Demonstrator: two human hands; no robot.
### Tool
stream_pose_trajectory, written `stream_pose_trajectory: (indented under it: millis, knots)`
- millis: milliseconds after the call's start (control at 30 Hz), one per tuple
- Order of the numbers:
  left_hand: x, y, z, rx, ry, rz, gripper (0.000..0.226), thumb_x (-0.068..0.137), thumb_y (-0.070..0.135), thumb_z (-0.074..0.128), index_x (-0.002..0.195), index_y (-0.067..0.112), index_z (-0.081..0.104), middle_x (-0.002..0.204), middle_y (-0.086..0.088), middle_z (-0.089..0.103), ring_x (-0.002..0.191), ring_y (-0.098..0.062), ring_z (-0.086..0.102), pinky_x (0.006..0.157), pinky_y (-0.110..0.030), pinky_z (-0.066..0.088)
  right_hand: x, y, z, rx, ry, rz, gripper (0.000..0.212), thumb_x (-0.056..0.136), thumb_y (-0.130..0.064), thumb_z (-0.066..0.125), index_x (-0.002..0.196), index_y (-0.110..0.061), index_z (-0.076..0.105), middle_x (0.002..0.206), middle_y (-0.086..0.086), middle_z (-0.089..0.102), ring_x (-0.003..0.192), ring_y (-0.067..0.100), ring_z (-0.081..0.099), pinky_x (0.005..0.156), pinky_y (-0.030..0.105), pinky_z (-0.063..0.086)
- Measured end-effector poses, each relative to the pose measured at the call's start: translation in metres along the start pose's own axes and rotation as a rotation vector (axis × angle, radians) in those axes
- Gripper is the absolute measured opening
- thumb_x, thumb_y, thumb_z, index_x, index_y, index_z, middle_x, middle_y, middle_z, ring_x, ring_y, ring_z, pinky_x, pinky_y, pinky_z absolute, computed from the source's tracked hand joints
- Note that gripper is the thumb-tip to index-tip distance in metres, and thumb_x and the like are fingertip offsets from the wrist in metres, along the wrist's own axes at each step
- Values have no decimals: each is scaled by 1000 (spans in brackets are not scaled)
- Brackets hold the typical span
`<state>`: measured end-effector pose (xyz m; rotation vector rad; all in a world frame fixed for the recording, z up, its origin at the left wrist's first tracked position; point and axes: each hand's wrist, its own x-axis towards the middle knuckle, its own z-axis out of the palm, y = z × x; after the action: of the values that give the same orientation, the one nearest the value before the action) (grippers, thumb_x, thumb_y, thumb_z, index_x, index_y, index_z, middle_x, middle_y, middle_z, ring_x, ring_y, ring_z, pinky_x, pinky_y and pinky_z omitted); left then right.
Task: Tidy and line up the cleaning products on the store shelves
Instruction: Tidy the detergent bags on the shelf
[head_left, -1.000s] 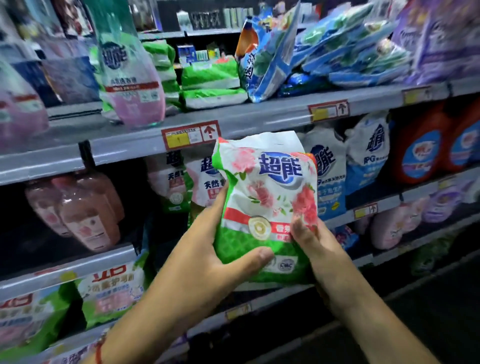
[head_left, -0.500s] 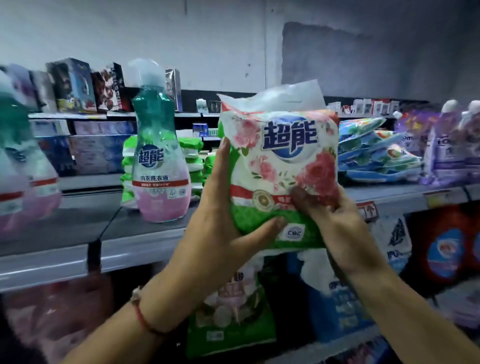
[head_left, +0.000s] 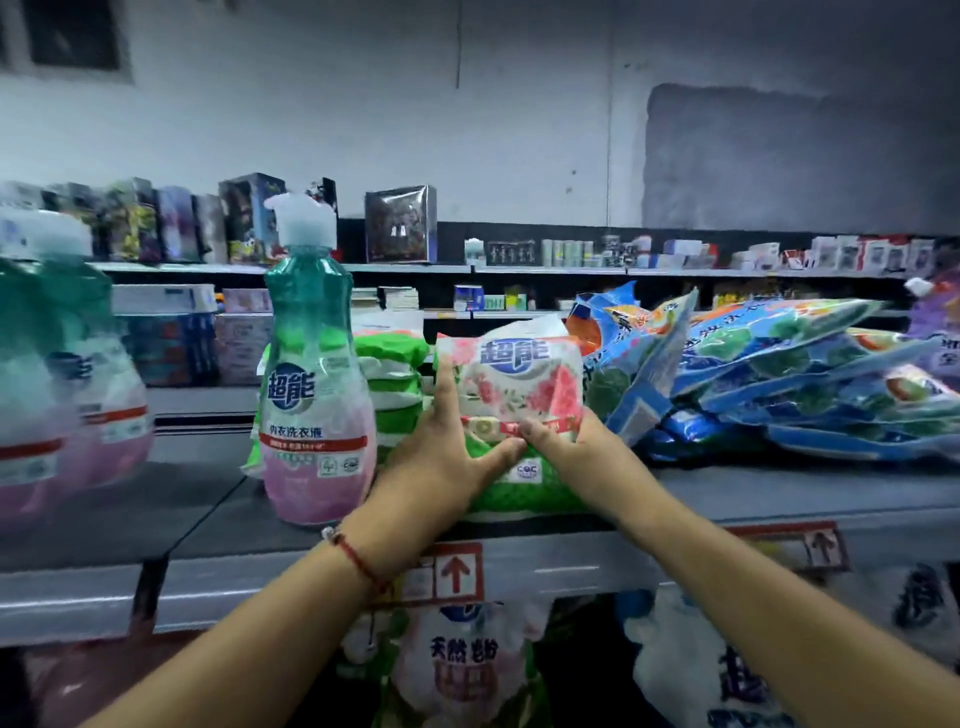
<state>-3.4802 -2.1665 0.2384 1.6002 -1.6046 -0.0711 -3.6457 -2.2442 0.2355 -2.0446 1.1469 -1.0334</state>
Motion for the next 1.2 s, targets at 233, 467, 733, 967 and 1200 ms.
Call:
stream_pose_trajectory:
  millis: [233,467,733,967,1200]
  knots:
    - [-9,9,2,168,79,-18,103,83,72,60,153,45,-11,156,-1,39,128,-20,54,97,-39,50,-4,0,-2,-19,18,-8,51,89,-65,57,117,-23,51,105,-3,63,91,15,59,72,33,47]
    - [-34,35,-9,835,120,95,71,99,65,29,153,19,22,147,-11,38,124,-25,50,94,-34,46,-32,-11,-22,-541,6,-99,64,90,-76,36,120,-22,51,110,1,54,102,23,57,85,40,51]
    - [-78,20,-69,870,276,204,68,93,63,39,147,23,46,141,-14,56,126,-31,56,103,-46,46,-74,-57,-31,-937,185,-536,65,94,-55,53,144,-14,50,152,17,44,146,37,34,122,50,23]
    - [-85,-12,-120,930,274,106,64,92,60,44,143,21,52,136,-16,57,121,-34,59,94,-45,50,-46,-127,38,-471,-172,-485,86,93,-62,54,159,-19,20,162,5,29,148,23,29,120,41,26]
    - [-106,-52,-136,687,270,-39,65,95,59,48,152,30,38,146,-5,48,132,-26,48,103,-40,43,-6,-146,115,223,-233,-162,72,79,-51,79,131,-14,47,122,0,65,110,20,63,87,29,48]
